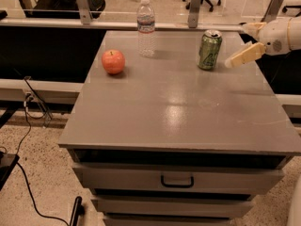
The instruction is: Knock green can over
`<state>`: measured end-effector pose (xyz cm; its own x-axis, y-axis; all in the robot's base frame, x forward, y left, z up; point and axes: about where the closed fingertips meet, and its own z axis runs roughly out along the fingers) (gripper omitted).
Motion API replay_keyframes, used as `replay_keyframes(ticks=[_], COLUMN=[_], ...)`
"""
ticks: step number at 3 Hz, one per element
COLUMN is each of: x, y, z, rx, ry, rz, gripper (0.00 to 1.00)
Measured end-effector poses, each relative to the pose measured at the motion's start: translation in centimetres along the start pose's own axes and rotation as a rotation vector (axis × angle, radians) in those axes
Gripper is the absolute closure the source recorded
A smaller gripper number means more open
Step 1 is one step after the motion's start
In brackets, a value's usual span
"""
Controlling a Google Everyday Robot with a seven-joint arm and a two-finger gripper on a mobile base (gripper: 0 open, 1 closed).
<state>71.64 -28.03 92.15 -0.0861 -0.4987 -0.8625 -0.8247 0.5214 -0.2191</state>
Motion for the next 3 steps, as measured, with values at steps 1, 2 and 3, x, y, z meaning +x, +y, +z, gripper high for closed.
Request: replay_keyframes(ticks=[1, 2, 3], x=[0.0, -0.3, -0.9], y=[0.0, 0.5, 1.0], z=[0.0, 1.9, 3.8], rx=[0.000, -0.043, -0.074], ry=[0.000, -0.069, -0.146], rz=[0.000, 0.065, 0.131], gripper=[0.00, 0.00, 0.00])
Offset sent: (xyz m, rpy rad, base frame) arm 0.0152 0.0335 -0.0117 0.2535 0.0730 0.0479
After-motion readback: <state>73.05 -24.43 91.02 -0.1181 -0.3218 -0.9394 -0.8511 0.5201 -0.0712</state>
